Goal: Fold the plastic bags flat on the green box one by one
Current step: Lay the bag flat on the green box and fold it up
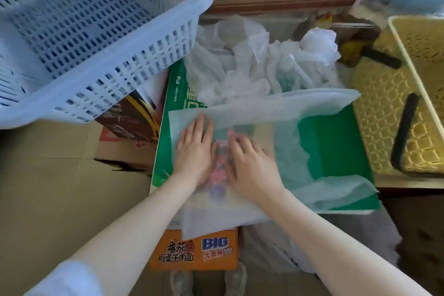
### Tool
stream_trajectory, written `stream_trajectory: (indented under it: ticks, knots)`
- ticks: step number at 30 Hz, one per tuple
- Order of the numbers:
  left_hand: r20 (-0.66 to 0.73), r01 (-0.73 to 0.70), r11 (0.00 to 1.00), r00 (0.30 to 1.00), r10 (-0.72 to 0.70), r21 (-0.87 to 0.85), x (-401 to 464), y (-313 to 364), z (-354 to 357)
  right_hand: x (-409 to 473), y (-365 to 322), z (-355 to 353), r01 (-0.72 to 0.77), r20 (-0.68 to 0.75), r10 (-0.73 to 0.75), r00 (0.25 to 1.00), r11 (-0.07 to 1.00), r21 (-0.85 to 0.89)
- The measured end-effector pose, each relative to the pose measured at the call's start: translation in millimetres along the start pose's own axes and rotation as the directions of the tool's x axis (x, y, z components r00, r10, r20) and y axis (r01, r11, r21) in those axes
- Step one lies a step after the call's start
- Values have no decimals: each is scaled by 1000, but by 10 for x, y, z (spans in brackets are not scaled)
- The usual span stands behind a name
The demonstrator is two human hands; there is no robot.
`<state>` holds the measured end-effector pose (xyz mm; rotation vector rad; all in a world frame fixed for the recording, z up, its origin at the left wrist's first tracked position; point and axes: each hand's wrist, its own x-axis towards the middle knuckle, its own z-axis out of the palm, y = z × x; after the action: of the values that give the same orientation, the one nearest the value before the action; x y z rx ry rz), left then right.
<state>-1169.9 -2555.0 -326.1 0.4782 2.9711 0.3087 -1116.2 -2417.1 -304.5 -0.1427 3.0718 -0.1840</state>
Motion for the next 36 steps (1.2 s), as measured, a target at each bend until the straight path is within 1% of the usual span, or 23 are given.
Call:
stream_trajectory:
  ticks: [2, 3, 4, 6, 8, 10, 12, 13, 14, 15, 16, 17, 19, 21, 22, 23, 24, 26, 27, 28, 31, 34, 36]
  knots:
    - [51, -11, 998, 999, 8, 56, 50, -88, 74, 83, 18, 14, 36, -178, -44, 983, 998, -45]
    - [61, -40, 996, 997, 35, 77, 71, -123, 89, 166, 47, 22, 72, -208, -84, 975, 995, -63]
    - [58, -76, 993, 996, 70, 93, 79, -152, 84, 263, 89, 37, 119, -198, -133, 971, 989, -83]
    - [42, -108, 987, 994, 104, 117, 89, -206, 57, 447, 224, 103, 216, -106, -227, 968, 970, -112]
    - [72, -103, 985, 993, 93, 141, 104, -282, 28, 542, 437, 167, 241, -21, -246, 969, 960, -139]
    - [113, -108, 981, 989, 90, 163, 109, -330, -7, 509, 701, 175, 157, 36, -153, 988, 979, -127]
    - [135, -125, 978, 986, 103, 170, 101, -347, -26, 383, 998, 166, -47, 53, 52, 997, 994, -100]
    - [148, -131, 977, 983, 107, 168, 98, -352, -35, 308, 1128, 151, -165, 90, 174, 981, 981, -98]
    - [152, -133, 979, 982, 109, 154, 92, -359, -47, 243, 1218, 128, -253, 125, 263, 957, 963, -96]
    - [139, -136, 983, 983, 118, 127, 80, -358, -68, 180, 1248, 89, -294, 141, 305, 942, 952, -89]
    - [107, -156, 983, 984, 146, 95, 53, -348, -100, 125, 1221, 35, -291, 125, 299, 946, 954, -75]
    - [67, -197, 978, 979, 192, 69, -2, -322, -144, 81, 1147, -19, -255, 87, 258, 962, 966, -43]
    - [-8, -308, 952, 952, 308, 3, -171, -259, -243, -22, 887, -167, -121, -3, 122, 992, 989, 87]
    - [-7, -403, 911, 915, 404, -93, -413, -219, -321, -192, 558, -312, 86, -3, -88, 996, 960, 267]
    - [21, -430, 893, 900, 436, -133, -552, -208, -348, -303, 403, -344, 195, 31, -215, 976, 931, 307]
    - [67, -442, 884, 887, 456, -153, -683, -212, -357, -412, 284, -337, 290, 62, -320, 945, 912, 290]
    - [119, -447, 882, 877, 465, -150, -801, -224, -346, -507, 210, -297, 369, 76, -395, 916, 901, 230]
    - [205, -473, 878, 854, 478, -75, -960, -259, -275, -642, 144, -207, 463, 92, -471, 877, 881, 96]
    - [226, -503, 864, 839, 496, -26, -1007, -273, -217, -684, 146, -166, 479, 83, -482, 872, 876, 53]
    - [202, -535, 844, 829, 522, 14, -1037, -281, -153, -721, 164, -133, 478, 60, -479, 876, 878, 29]
    - [41, -555, 831, 832, 554, 30, -1073, -320, -42, -814, 240, -129, 431, -44, -432, 901, 902, -22]
    - [-72, -517, 854, 851, 520, 60, -1055, -437, -130, -848, 367, -213, 307, -183, -312, 932, 950, -56]
    - [-103, -457, 883, 878, 467, 110, -1012, -549, -241, -835, 442, -275, 204, -253, -223, 941, 974, -101]
